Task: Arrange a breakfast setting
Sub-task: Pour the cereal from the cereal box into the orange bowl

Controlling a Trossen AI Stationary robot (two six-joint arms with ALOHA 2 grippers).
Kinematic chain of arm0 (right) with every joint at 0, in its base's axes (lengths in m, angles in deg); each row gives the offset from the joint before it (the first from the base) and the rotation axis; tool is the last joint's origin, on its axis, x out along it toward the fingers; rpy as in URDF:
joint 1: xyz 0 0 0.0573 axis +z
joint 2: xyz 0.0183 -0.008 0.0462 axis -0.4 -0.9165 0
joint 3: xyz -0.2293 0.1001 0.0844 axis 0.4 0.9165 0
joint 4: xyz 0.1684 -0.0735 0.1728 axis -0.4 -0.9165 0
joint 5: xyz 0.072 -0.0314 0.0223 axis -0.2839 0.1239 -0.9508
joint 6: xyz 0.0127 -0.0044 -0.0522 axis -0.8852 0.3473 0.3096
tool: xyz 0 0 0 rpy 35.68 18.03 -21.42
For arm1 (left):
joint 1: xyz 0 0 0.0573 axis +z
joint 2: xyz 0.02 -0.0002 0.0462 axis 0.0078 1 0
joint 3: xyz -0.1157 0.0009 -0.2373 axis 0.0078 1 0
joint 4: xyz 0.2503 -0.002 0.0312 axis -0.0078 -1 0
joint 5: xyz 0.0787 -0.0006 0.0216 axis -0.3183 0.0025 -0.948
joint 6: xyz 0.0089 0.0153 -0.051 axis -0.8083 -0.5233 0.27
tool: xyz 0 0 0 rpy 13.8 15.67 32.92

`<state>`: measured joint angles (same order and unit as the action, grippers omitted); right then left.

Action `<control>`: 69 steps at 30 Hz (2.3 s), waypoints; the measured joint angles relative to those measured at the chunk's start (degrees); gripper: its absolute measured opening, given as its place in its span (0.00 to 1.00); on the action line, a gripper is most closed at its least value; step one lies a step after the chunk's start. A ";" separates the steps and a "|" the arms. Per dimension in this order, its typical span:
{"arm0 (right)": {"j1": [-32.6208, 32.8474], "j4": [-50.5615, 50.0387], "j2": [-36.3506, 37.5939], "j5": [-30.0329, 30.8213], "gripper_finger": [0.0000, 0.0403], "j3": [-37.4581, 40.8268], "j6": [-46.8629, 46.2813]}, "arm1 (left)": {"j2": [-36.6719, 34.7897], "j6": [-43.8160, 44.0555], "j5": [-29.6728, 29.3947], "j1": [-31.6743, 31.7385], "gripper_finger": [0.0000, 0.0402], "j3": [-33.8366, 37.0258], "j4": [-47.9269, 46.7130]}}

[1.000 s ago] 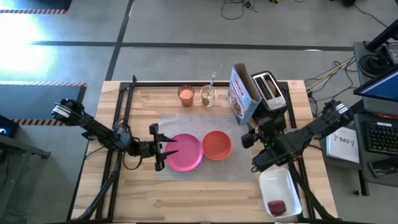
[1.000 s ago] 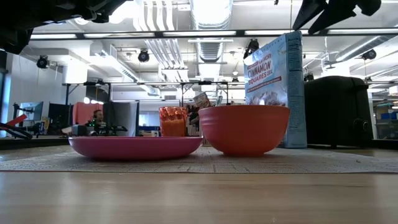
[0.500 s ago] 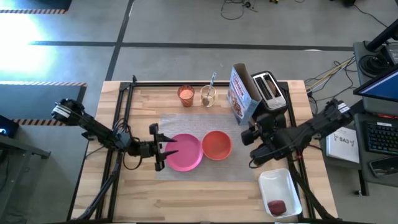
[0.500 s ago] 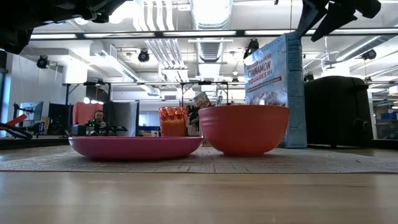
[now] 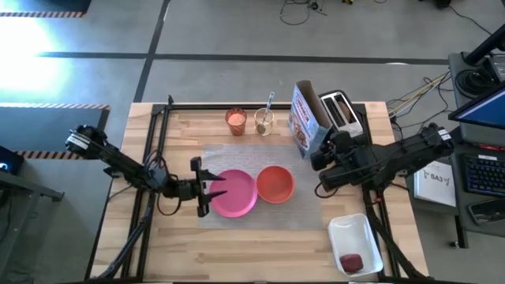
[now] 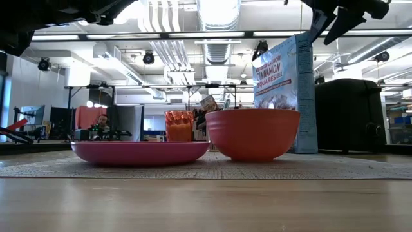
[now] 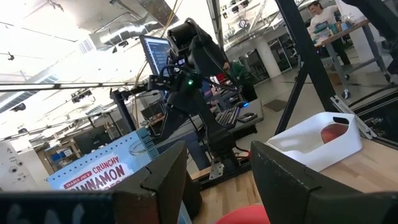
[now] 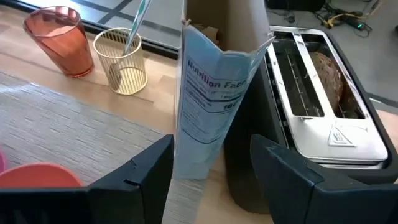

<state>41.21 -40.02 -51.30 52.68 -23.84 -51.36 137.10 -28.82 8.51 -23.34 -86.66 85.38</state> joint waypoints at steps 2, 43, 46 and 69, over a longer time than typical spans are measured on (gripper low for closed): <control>-0.20 -0.02 -0.46 0.40 0.45 0.00 0.24 | 0.00 0.00 0.00 0.00 0.40 0.00 0.04; -11.70 10.09 -4.44 -4.31 0.68 0.89 15.04 | 0.00 0.00 0.00 0.02 0.40 0.00 0.13; -11.72 10.14 -4.44 -4.33 0.68 1.36 15.02 | 0.00 0.00 -0.01 0.02 0.40 0.00 0.13; -18.74 33.37 -4.39 0.06 0.68 14.64 27.48 | 0.00 0.02 0.00 0.02 0.40 0.00 0.14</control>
<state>22.47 -6.65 -55.69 52.74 -9.20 -23.88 137.10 -28.80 8.51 -23.33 -86.66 85.52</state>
